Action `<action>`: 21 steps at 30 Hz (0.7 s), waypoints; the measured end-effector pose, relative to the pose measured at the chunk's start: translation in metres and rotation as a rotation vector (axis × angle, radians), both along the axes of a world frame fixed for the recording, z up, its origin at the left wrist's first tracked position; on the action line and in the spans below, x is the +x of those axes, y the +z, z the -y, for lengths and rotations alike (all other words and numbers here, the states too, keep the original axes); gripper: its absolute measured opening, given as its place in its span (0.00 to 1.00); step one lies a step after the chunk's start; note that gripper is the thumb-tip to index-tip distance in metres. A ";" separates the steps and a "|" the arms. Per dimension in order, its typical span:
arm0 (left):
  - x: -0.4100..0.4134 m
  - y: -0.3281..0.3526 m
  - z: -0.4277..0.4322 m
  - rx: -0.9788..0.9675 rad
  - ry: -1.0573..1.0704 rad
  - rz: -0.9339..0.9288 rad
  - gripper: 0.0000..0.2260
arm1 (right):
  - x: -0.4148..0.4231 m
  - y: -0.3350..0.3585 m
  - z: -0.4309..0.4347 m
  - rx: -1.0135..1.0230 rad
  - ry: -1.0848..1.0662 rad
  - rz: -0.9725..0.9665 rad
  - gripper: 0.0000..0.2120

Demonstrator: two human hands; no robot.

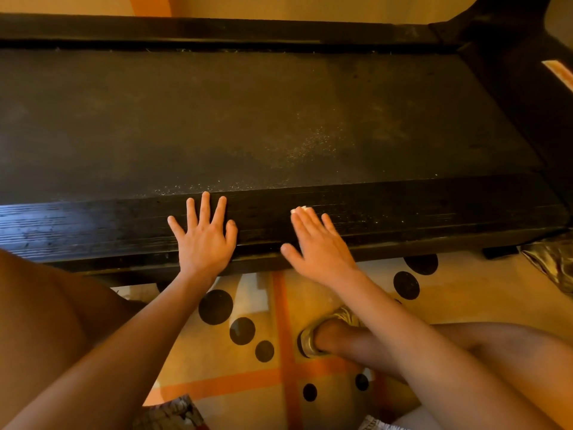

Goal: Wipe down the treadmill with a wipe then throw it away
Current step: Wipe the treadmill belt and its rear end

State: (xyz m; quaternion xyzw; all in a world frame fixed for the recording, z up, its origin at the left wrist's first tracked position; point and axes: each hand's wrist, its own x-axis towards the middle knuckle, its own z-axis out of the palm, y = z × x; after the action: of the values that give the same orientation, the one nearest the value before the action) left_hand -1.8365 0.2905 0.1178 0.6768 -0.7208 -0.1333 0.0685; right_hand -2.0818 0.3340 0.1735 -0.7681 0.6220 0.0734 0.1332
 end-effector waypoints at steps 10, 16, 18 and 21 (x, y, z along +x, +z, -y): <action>0.000 0.002 -0.001 0.000 0.013 -0.006 0.27 | 0.031 0.002 -0.019 0.019 0.022 0.058 0.37; 0.000 0.004 -0.001 0.000 -0.004 -0.018 0.27 | -0.002 0.007 0.016 0.009 -0.168 -0.010 0.37; 0.000 0.004 -0.001 0.000 0.004 -0.015 0.27 | 0.015 0.009 0.007 0.026 -0.159 0.025 0.37; 0.000 0.005 -0.002 0.010 0.006 -0.004 0.27 | 0.042 0.004 -0.018 0.048 -0.060 0.084 0.37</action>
State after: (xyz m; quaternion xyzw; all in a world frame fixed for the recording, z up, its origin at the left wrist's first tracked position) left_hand -1.8370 0.2921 0.1226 0.6789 -0.7180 -0.1379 0.0668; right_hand -2.0395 0.3517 0.1772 -0.7480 0.6368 0.0519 0.1798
